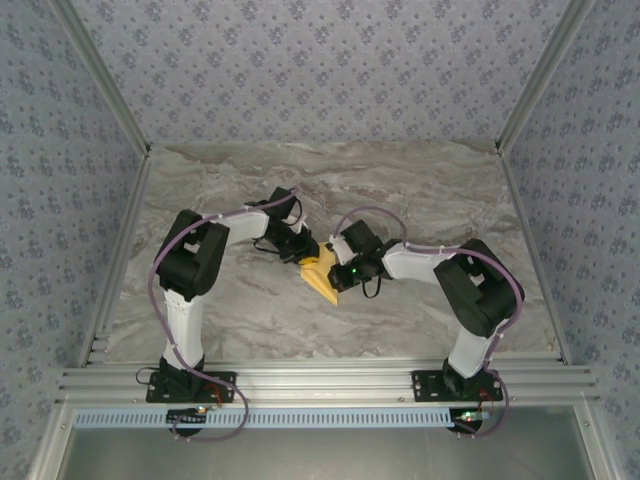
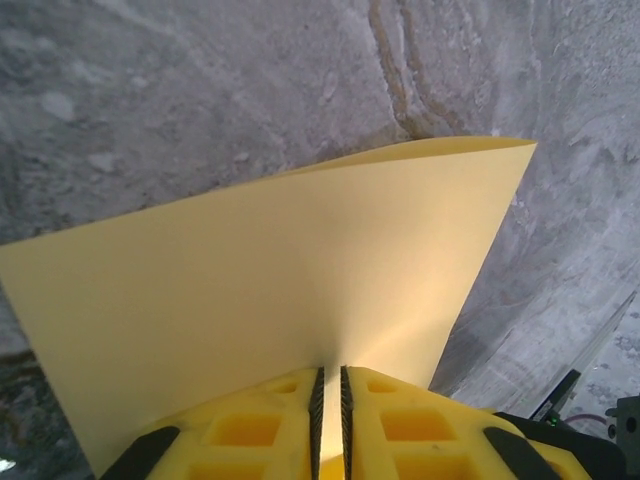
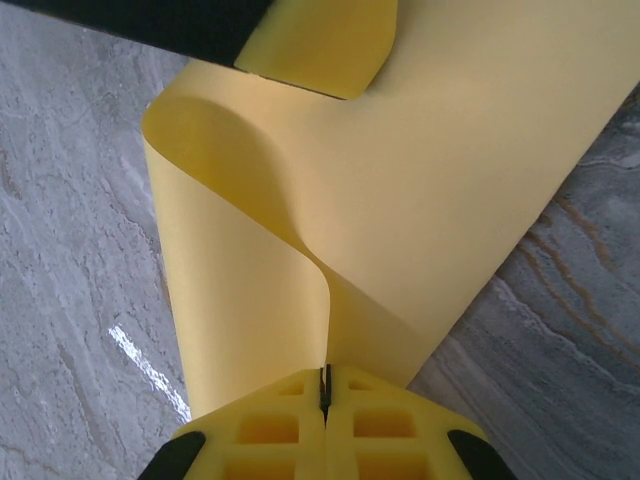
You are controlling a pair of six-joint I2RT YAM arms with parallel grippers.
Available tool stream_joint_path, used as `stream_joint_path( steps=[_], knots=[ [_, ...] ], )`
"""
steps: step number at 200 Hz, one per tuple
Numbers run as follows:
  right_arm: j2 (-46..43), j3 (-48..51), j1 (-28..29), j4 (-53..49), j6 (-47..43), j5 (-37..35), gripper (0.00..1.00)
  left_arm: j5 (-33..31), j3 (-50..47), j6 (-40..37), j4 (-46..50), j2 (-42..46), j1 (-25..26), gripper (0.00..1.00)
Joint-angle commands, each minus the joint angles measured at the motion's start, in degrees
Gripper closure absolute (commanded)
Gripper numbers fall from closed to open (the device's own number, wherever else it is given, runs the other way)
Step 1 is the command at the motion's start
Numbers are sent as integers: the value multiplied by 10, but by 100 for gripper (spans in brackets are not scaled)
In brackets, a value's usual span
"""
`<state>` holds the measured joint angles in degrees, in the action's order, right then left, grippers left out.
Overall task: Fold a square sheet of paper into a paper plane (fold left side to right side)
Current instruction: Third fold the triangle at the center of the table.
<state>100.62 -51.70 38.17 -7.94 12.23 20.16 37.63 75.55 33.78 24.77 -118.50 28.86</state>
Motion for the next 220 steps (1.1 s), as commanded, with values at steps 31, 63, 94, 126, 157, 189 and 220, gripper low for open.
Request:
stream_joint_path(
  steps=[31,63,94,126,157,189,220],
  knots=[
    [22,0,6,-57,-12,-23,100,-51,59,-35,91,60,-10,79],
    [20,1,9,-65,-19,-28,100,-97,15,-29,71,146,-12,82],
    [21,-2,9,-65,-21,-28,100,-45,-72,3,17,197,0,88],
    [27,-8,12,-70,-22,-29,100,-6,-139,37,-53,199,31,90],
    [27,-8,12,-72,-21,-30,100,-6,-161,62,-96,184,45,90],
    [26,-9,14,-75,-24,-31,100,-7,-159,66,-110,162,56,90],
    [27,-10,14,-77,-24,-30,100,-12,-156,66,-112,140,60,90]
  ],
)
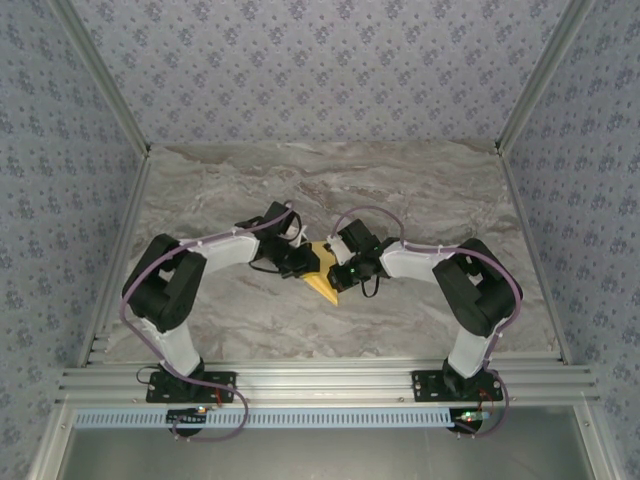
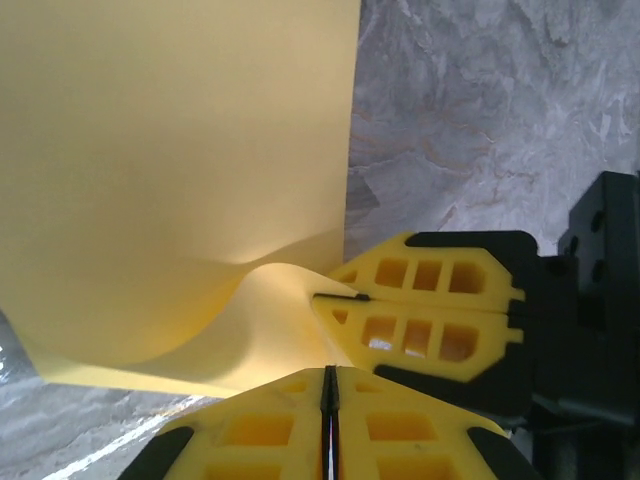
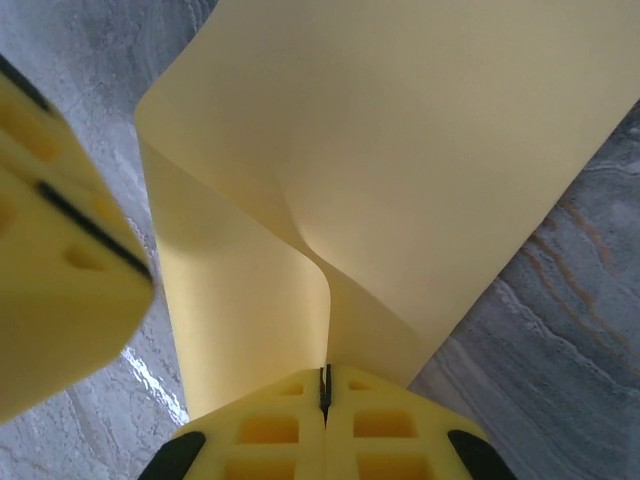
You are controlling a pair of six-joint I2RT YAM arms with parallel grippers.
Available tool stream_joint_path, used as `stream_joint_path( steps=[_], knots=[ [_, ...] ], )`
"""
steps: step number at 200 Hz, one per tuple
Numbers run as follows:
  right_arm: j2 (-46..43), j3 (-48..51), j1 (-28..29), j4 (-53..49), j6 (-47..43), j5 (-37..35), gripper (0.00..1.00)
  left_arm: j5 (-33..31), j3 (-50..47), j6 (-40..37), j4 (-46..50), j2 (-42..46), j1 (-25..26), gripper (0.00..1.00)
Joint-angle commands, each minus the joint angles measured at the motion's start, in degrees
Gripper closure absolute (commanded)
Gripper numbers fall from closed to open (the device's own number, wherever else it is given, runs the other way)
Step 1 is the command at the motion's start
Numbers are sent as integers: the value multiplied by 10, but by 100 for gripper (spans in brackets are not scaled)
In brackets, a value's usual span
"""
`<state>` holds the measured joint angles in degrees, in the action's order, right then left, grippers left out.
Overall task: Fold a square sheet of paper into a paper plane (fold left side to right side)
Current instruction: Third fold the triangle at the center of the table.
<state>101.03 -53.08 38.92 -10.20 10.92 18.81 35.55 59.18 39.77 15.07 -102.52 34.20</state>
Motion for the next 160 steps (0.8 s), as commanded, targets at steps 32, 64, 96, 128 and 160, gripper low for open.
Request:
stream_joint_path(
  steps=[32,64,96,128,160],
  knots=[
    [23,4,6,-54,-12,-17,100,-10,8,1,-5,-33,7,90],
    [25,4,6,-57,-13,-18,100,-24,-6,-4,6,-36,7,90],
    [27,2,6,-58,-15,-17,100,-34,-21,-3,7,-38,7,90],
    [28,1,6,-59,-14,-16,100,-45,-27,-5,11,-45,8,91],
    [23,-9,0,-57,-8,-11,99,-65,-30,-11,28,-49,7,91]
  ],
)
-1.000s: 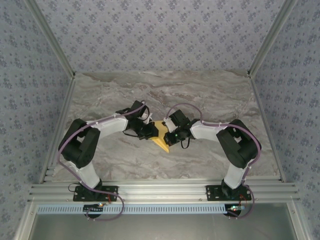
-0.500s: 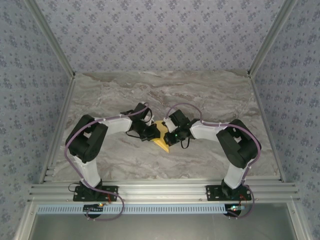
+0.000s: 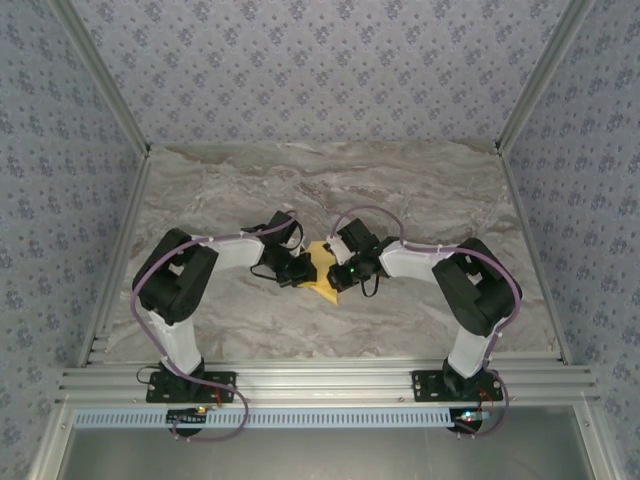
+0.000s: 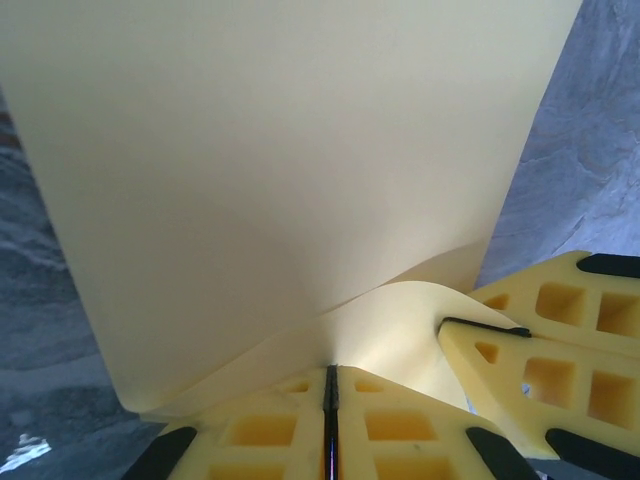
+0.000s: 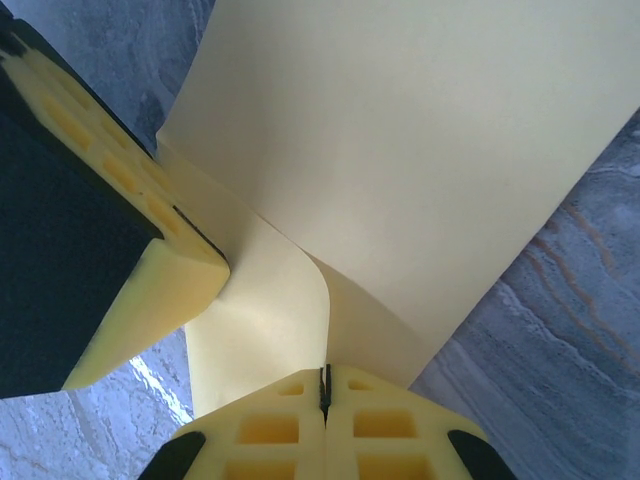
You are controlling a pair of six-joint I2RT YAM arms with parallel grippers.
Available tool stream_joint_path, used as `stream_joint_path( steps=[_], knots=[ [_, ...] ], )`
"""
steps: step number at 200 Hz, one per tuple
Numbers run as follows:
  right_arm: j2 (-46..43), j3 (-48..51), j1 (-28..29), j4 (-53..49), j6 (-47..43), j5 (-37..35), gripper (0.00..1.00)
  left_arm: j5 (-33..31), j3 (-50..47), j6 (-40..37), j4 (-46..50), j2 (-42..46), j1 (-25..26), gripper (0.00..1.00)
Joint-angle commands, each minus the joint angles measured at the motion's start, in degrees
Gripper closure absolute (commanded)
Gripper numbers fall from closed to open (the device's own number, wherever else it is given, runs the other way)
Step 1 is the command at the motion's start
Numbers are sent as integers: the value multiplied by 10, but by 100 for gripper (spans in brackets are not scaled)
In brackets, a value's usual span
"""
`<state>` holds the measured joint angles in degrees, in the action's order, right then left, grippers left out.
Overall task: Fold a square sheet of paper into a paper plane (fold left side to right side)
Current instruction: Third fold the triangle at the center of the table.
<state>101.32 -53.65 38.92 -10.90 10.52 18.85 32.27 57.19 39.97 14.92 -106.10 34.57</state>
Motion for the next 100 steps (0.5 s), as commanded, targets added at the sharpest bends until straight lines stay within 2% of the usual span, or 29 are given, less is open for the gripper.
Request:
stream_joint_path(
  steps=[1,20,67,100],
  knots=[
    [20,-4,0,-50,-4,-11,98,-34,-10,-13,30,-13,3,91],
    [9,-20,-10,-51,3,0,92,-42,-18,-14,33,-14,3,92],
    [-57,-57,-46,-70,29,28,69,-50,-44,-9,27,-8,4,93],
    [-79,-49,-52,-95,36,119,66,-53,-46,-7,26,-5,3,93]
  ],
)
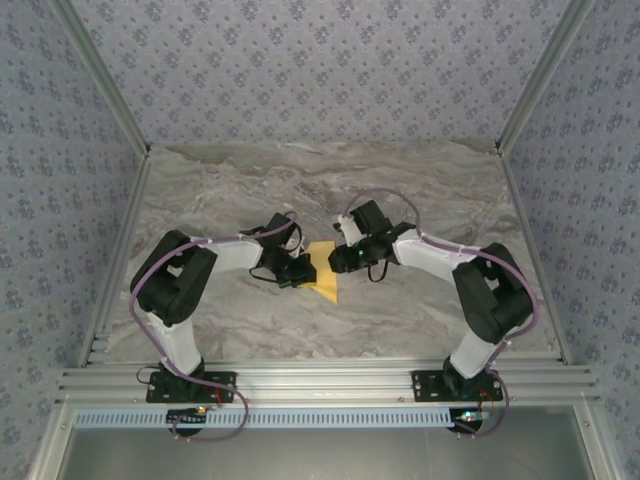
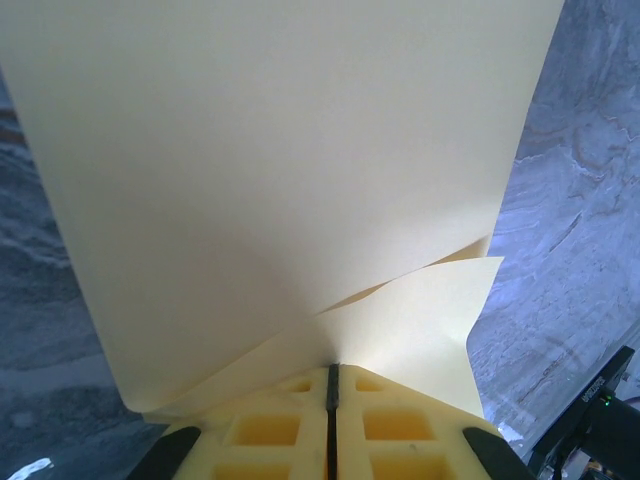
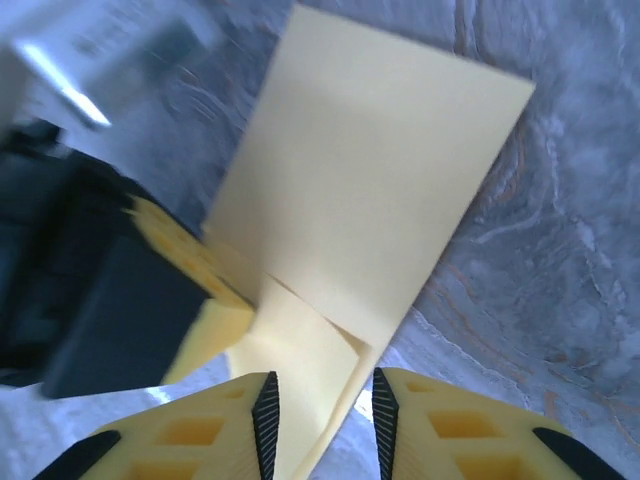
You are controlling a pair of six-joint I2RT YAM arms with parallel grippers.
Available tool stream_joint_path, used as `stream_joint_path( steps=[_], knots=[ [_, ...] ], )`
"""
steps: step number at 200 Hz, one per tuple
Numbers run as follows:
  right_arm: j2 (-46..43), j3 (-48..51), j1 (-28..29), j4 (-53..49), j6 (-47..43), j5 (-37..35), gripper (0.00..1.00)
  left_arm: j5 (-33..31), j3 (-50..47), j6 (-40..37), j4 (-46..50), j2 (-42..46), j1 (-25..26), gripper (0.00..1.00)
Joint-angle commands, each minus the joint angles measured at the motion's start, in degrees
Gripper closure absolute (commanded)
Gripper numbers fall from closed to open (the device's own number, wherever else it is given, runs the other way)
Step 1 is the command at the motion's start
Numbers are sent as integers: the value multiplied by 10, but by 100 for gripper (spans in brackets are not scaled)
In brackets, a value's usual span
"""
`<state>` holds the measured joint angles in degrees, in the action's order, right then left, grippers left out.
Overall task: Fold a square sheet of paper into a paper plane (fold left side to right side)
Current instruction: Third fold the triangle at the center of the table.
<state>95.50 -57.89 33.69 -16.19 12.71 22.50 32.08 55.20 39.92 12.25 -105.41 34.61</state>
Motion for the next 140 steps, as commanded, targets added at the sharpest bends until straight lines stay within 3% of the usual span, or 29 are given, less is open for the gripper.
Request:
stream_joint_path(
  steps=[1,46,140],
  knots=[
    [-21,-6,1,-43,15,88,66,-51,-26,-7,52,-12,3,93],
    [8,31,28,5,79,194,74,-53,-23,-8,54,-12,3,93],
    [88,28,32,-22,68,177,76,-56,-22,-11,59,-15,3,93]
  ],
)
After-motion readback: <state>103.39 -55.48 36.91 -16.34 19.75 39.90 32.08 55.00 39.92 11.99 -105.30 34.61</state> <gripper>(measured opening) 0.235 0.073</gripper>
